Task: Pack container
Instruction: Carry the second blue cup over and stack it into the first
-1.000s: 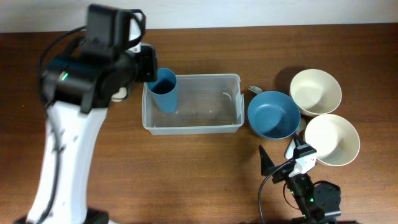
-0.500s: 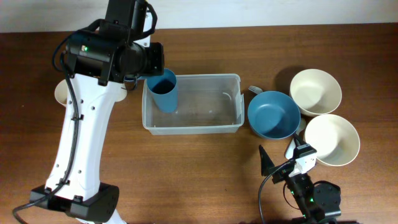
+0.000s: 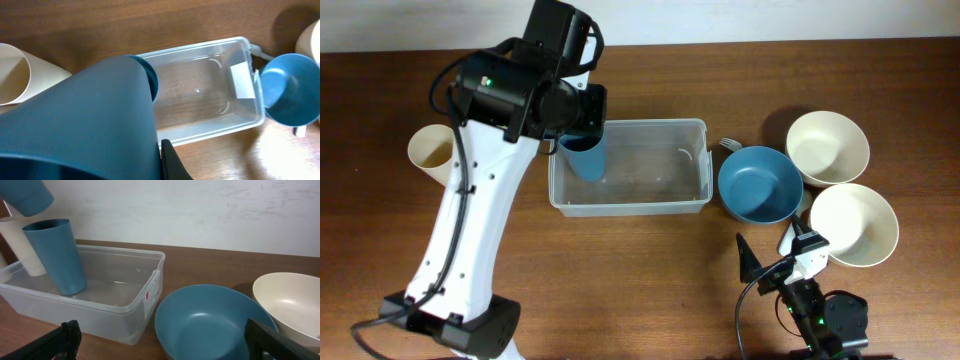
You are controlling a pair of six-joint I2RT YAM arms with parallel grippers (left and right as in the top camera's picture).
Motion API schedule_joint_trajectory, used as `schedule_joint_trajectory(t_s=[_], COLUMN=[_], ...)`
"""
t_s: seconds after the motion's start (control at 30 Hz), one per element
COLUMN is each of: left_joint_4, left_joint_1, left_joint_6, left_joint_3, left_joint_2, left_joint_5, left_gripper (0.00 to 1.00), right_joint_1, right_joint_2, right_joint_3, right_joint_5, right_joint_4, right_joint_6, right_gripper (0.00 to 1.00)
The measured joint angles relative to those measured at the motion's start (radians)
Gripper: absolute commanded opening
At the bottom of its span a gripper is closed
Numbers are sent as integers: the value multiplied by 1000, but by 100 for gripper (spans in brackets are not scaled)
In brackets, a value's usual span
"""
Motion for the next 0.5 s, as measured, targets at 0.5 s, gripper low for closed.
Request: schedule_joint_trajectory(t_s=[0.5], left_joint_4=[0], left_joint_1=[0], left_joint_6=[3], left_joint_3=[1], left_joint_2=[98], left_joint_5=[-23], left_gripper=[1], right_joint_1=[0], right_joint_2=[0], right_joint_3=[0], right_joint_5=[0], right_joint_4=[0], right_joint_6=[0], right_gripper=[99])
